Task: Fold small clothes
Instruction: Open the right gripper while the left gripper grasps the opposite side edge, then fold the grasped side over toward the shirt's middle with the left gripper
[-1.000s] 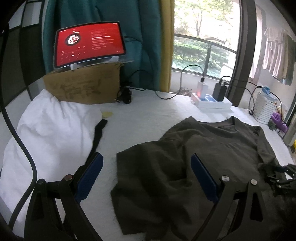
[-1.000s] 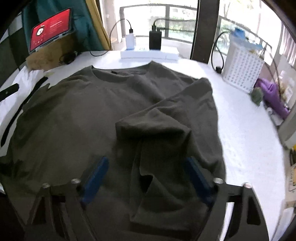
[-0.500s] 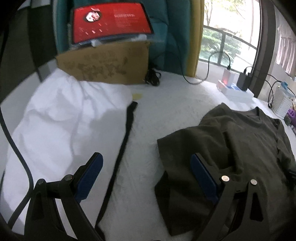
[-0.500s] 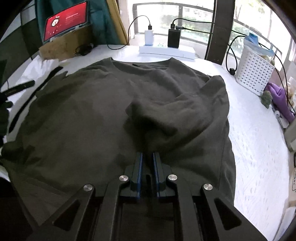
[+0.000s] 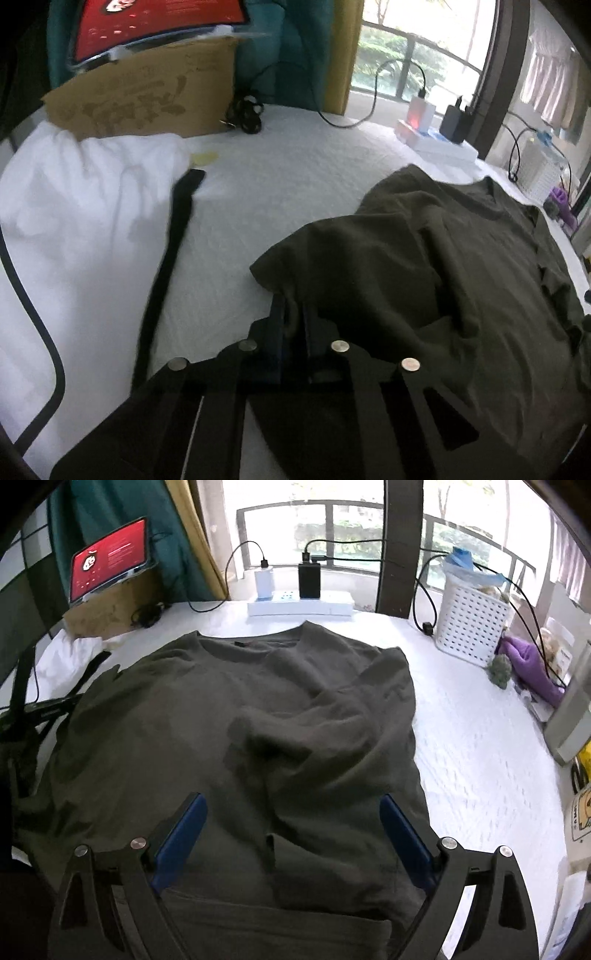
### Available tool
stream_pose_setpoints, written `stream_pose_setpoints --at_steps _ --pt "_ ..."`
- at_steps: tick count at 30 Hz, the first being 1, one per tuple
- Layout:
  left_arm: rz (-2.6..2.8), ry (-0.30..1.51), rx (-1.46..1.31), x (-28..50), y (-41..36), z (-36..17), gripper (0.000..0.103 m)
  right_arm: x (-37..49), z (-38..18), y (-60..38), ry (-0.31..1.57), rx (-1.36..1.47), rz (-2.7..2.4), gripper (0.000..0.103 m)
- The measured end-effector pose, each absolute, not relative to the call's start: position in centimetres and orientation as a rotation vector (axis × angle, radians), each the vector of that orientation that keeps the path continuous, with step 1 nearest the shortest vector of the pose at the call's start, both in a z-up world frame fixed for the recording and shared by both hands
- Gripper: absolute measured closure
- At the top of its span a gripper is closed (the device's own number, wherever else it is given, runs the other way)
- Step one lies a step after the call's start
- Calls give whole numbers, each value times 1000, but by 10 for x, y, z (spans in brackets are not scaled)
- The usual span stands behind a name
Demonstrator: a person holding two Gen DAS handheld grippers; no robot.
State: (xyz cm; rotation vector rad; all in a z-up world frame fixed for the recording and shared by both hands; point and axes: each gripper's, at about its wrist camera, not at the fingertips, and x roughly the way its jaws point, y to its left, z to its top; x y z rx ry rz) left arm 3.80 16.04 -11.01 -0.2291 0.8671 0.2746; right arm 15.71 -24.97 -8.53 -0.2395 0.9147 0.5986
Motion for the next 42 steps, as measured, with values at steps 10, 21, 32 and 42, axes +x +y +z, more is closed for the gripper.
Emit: stream_pose_setpoints --at_steps 10,21,32,42 --pt "457 758 -220 -7 171 -65 99 160 -86 -252 907 -227 621 8" --pt "342 706 -89 0 107 -22 99 160 -80 -271 876 -169 633 8" --pt "39 850 -28 56 21 -57 98 157 -82 -285 873 -133 626 8" --pt "-56 862 -131 22 43 -53 45 153 -82 -282 882 -146 615 8"
